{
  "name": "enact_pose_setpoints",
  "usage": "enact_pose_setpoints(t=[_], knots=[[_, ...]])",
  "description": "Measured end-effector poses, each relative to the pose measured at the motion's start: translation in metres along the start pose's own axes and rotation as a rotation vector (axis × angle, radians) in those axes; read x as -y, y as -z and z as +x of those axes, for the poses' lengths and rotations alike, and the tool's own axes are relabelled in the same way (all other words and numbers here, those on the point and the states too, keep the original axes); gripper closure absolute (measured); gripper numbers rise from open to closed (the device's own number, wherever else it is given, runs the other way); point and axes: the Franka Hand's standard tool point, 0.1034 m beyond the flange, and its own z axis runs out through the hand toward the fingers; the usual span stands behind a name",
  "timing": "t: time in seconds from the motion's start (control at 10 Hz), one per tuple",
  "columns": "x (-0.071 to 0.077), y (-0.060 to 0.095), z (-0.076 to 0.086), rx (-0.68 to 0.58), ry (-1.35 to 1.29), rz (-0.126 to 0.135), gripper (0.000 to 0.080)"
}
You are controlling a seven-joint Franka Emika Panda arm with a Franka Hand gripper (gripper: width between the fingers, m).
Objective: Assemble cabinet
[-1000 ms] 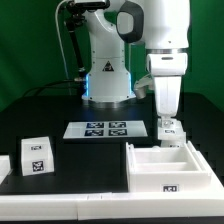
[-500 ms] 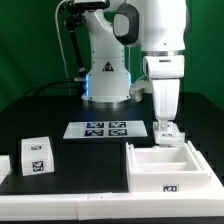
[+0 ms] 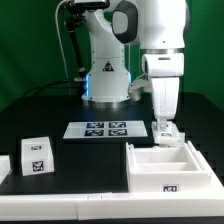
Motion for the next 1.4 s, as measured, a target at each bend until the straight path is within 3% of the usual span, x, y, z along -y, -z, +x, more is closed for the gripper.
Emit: enact_pose_setpoints(t=[0.4,1.4], knots=[[-0.018,0.005,0.004,0.007,-0.012,-0.009,0.0729],[-0.02,0.002,0.001,0.008,-0.012,-0.004,0.0729]])
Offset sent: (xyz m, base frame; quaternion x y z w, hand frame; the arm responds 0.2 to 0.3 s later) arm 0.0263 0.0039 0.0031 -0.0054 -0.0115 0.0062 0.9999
